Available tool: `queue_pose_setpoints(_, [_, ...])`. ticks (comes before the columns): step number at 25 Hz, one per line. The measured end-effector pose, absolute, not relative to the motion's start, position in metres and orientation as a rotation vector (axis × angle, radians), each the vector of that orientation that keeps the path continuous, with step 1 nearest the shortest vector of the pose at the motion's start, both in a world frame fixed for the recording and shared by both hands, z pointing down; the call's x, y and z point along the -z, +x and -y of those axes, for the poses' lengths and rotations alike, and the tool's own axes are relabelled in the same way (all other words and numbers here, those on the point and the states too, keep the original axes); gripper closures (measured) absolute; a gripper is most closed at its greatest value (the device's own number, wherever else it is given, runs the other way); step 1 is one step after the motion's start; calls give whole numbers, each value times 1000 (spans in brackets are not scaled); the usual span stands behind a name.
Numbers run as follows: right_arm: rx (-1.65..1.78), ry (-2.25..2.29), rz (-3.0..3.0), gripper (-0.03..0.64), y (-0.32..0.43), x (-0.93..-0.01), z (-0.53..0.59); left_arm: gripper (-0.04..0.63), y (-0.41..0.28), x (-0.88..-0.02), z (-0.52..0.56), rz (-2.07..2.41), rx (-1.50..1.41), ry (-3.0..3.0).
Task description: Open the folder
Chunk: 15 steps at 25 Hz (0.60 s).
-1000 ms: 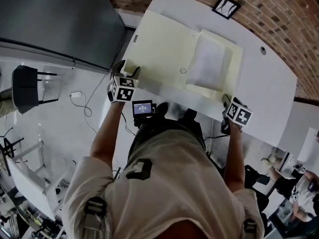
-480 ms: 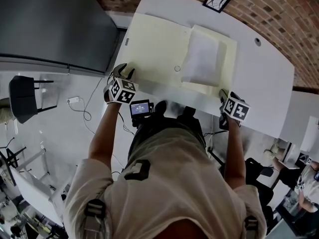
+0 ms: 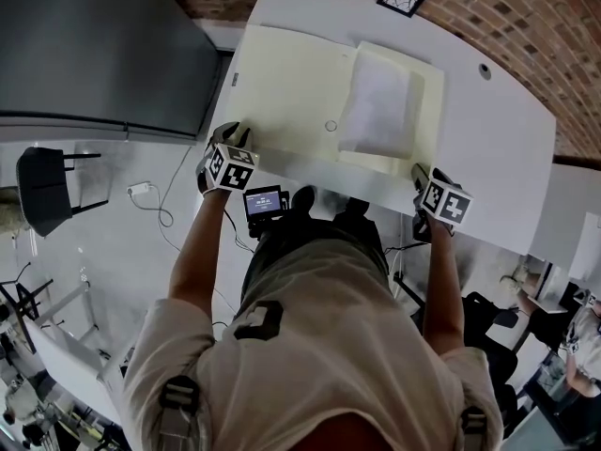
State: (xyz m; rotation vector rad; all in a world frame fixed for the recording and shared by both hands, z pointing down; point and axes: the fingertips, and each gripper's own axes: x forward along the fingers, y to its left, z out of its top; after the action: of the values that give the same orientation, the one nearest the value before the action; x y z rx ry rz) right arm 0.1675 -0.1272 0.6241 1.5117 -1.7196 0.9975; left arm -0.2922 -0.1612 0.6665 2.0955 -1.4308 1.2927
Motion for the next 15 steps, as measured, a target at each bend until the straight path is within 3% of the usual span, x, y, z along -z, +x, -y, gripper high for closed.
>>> queue_pose_setpoints(6, [-996, 1485, 1725, 380, 167, -624, 127, 568, -285, -672, 157, 1407, -1269, 2072])
queue_pose_setpoints(15, [-1007, 1489, 1737, 380, 167, -624, 129, 589, -283, -673, 158, 1397, -1226, 2022])
